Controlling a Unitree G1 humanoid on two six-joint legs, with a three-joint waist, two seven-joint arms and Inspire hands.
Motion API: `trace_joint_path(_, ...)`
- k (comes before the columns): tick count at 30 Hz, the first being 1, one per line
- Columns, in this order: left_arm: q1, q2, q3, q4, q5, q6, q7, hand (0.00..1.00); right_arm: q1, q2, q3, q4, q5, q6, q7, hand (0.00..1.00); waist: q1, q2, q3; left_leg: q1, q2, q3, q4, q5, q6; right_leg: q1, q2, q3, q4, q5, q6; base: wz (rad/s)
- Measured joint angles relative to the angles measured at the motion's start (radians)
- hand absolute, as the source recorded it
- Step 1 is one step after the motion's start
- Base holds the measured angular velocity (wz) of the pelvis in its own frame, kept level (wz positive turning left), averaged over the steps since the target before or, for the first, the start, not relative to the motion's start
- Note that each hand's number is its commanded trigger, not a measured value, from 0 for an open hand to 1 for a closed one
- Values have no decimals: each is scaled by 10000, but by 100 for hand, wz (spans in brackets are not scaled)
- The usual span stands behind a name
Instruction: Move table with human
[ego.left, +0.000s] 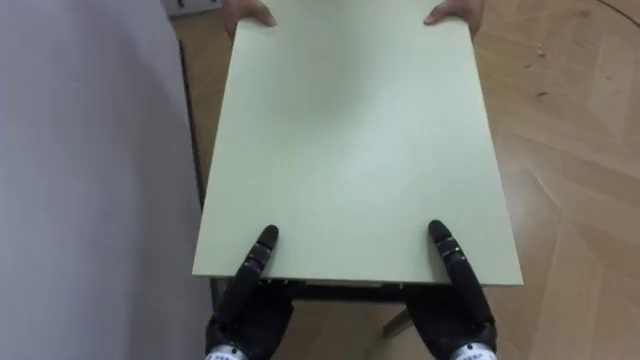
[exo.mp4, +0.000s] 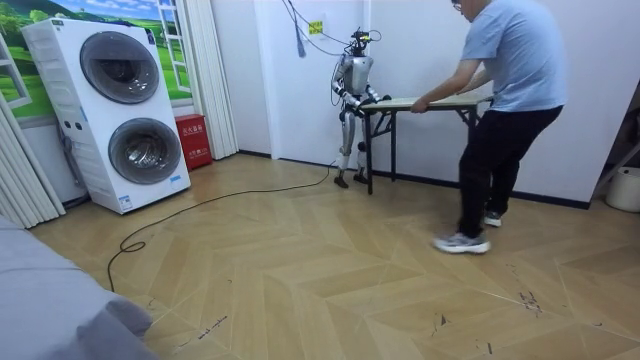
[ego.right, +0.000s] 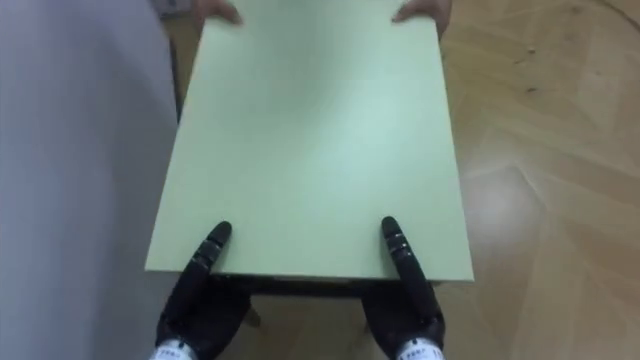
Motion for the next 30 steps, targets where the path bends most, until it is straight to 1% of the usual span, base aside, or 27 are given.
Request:
trace_joint_path(1,-13,16,128,-16,-10,0,0,100,-52,-4,42,0,22,-1,-27,100,63,-33,11,40,-8,-55,-66,2,-2,62,9,6,-33,1,1,38)
trace_joint_path(3,-13,78,160,-45,-29,-4,0,100,-78,-13,127,0,126,-1,-98,100,167,-117,18,170,-55,-84,-161,4,-7,293,14,-3,-219,1,1,29)
trace_joint_path(5,-7,146,154,-44,-83,-4,1,100,-75,-34,200,1,168,-1,-126,100,151,-174,37,226,-117,-141,-192,4,-6,474,15,-34,-367,1,1,30)
trace_joint_path(6,-2,137,145,-44,-83,-6,1,100,-75,-41,215,2,187,-2,-126,100,156,-200,52,200,-135,-210,-189,4,-6,483,25,-37,-348,1,1,33)
trace_joint_path(8,-2,134,123,-38,-83,-1,46,100,-75,-94,213,17,197,-10,-126,100,136,-230,56,134,-157,-262,-151,5,-3,489,40,-39,-302,2,2,34)
trace_joint_path(9,12,107,110,-35,-78,39,107,100,-55,-119,191,37,205,-5,-126,100,63,-242,59,140,-166,-477,-133,5,-2,456,59,-41,-147,4,6,45)
trace_joint_path(10,46,21,62,-34,-62,87,165,100,18,-117,177,39,192,-4,-133,100,-35,-243,59,151,-186,-707,-103,5,-3,454,97,-43,0,4,6,50)
trace_joint_path(12,65,-10,-21,20,-75,95,184,100,61,-137,161,39,174,1,-172,100,-143,-243,63,71,-249,-955,32,-11,-21,476,145,-34,-151,2,1,49)
trace_joint_path(13,44,-64,-12,22,-64,94,185,100,14,-148,126,35,152,1,-173,100,-141,-244,62,-112,-313,-893,129,-17,-27,594,141,-99,-279,26,-13,54)
trace_joint_path(14,14,-79,59,28,-2,113,191,100,-40,-153,94,42,147,3,-173,100,-220,-211,79,-252,-297,-519,187,-15,-18,614,134,-362,-344,16,10,48)
trace_joint_path(15,14,-102,103,26,20,129,200,100,-26,-153,89,43,153,11,-175,100,-300,-198,72,-266,-245,-293,187,-11,-11,618,139,-431,-287,7,24,57)
trace_joint_path(16,14,-79,107,24,24,143,248,100,6,-136,82,43,162,33,-233,100,-375,-169,80,-248,-104,104,196,-25,12,574,195,-384,-63,-9,31,45)
trace_joint_path(17,12,-76,98,24,-2,180,288,100,23,-108,88,42,154,47,-300,100,-373,-116,80,-197,-37,2,187,-128,130,456,279,-189,99,-75,37,40)
trace_joint_path(18,2,-64,77,24,-6,195,306,100,21,-82,82,42,142,51,-319,100,-398,-115,80,-197,-59,-88,181,-130,127,457,306,-64,83,-117,27,26)
trace_joint_path(19,-32,-85,61,25,-6,196,320,100,-9,-79,63,41,127,52,-321,100,-379,-109,84,-200,-132,-184,149,-129,126,453,316,222,-109,-196,2,19)
trace_joint_path(20,-45,-102,59,25,-5,200,337,100,-23,-83,34,41,124,63,-327,100,-367,-97,84,-203,-171,-200,149,-129,126,454,315,318,-231,-223,-10,17)
trace_joint_path(21,-57,-180,126,25,23,205,383,100,-36,-95,-57,40,113,134,-331,100,-350,-37,62,-213,-234,-209,141,-124,119,499,299,309,-334,-210,-32,14)
trace_joint_path(22,-55,-215,144,25,105,205,403,100,-69,-151,-73,39,121,151,-333,100,-343,22,56,-228,-286,-139,132,-118,111,619,276,206,-339,-201,-37,23)
trace_joint_path(23,-58,-242,139,25,132,218,448,100,-66,-203,-78,38,164,150,-344,100,-381,86,52,-212,-264,-71,148,-113,114,615,277,-2,-181,-201,-35,25)
trace_joint_path(24,-69,-229,138,25,120,243,469,100,-61,-207,-79,39,191,151,-375,100,-438,108,53,-180,-220,-73,151,-112,114,532,281,-98,77,-211,-19,23)
trace_joint_path(25,-79,-204,129,23,77,257,557,100,-53,-162,-72,38,191,183,-480,100,-447,155,72,-64,-99,-236,152,-109,113,84,282,-24,906,-283,95,13)
trace_joint_path(26,-86,-181,67,22,44,258,608,100,-31,-130,-66,38,161,185,-524,100,-457,169,61,-24,-72,-382,152,-113,106,-48,230,136,1109,-374,132,0)
trace_joint_path(27,-127,-175,-2,25,-21,256,688,100,-59,-135,-69,27,98,181,-552,100,-360,167,65,-42,-98,-518,144,-125,85,-388,109,405,958,-435,91,-4)
trace_joint_path(28,-116,-224,-22,34,-28,251,697,100,-67,-142,-95,24,45,155,-553,100,-359,165,68,-80,-208,-535,141,-129,80,-755,-133,589,616,-402,77,9)
trace_joint_path(29,-140,-243,4,126,-29,250,705,100,-15,-207,-62,-9,58,98,-552,100,-412,195,71,-42,-288,-532,132,-141,64,-802,-256,502,776,-321,-93,18)
trace_joint_path(30,-142,-255,41,128,-8,252,705,100,-5,-201,-22,-13,79,46,-552,100,-410,188,75,-18,-262,-310,111,-143,63,-741,-298,374,802,-313,-107,26)
